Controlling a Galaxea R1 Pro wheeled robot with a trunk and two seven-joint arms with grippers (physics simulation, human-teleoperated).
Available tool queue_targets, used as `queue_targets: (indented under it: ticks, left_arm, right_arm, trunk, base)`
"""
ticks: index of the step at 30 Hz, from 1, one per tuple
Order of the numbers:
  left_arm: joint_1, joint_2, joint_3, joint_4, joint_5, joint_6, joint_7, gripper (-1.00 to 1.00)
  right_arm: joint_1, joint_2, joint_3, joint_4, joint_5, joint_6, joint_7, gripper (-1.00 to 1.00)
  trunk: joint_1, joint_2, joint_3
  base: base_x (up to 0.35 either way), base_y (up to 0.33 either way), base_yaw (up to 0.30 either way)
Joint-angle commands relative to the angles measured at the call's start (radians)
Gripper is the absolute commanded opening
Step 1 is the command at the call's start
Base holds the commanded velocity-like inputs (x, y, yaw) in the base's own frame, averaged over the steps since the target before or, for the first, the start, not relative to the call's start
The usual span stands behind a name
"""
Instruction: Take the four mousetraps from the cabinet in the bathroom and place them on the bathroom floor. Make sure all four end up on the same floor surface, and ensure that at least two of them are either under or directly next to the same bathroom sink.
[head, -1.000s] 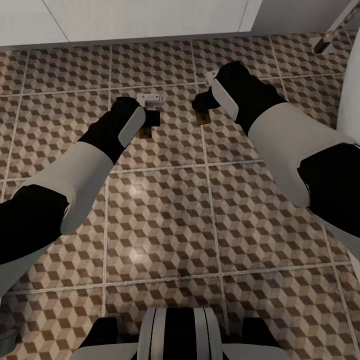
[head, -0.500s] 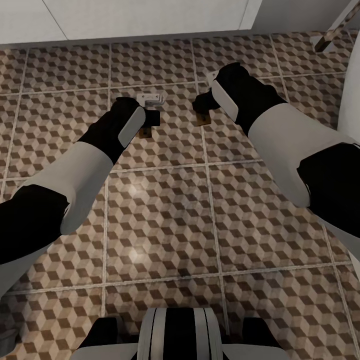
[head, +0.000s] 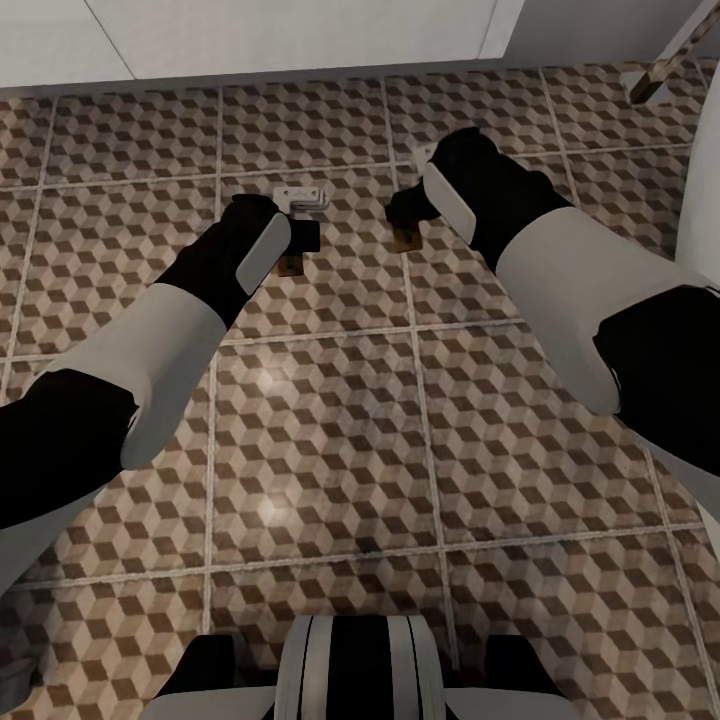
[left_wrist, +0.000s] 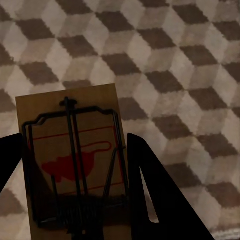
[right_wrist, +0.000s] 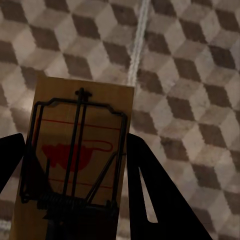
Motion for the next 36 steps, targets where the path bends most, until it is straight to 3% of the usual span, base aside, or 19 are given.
queue_targets:
  ticks: [1,28,33,36]
  left_arm:
    - [-0.001,0.001,-0.006,-0.001,0.008,0.003,0.007,-1.0]
    - [-0.001,0.001,-0.004,0.019,0.009,-0.018,0.007,-1.0]
    - [-0.001,0.001,-0.002,0.022,0.011,-0.021,0.008,-1.0]
    - [-0.001,0.001,0.0,0.036,0.012,-0.022,0.008,-1.0]
  right_arm:
    - [-0.001,0.0,0.005,0.004,-0.014,0.002,-0.011,-1.0]
    - [0.0,0.0,0.007,0.011,-0.014,-0.023,-0.012,-1.0]
    - [0.006,0.0,0.011,0.004,-0.009,-0.087,-0.024,-1.0]
    - [0.01,0.0,0.018,0.003,-0.008,-0.156,-0.084,-1.0]
  trunk:
    - [0.0,0.0,-0.001]
    - [0.0,0.0,-0.001]
    - [0.0,0.0,-0.001]
    - [0.0,0.0,-0.001]
  base:
    - [0.006,0.018,0.0]
    - [0.027,0.022,0.0]
    - [0.0,0.0,0.0]
    - [0.0,0.0,0.0]
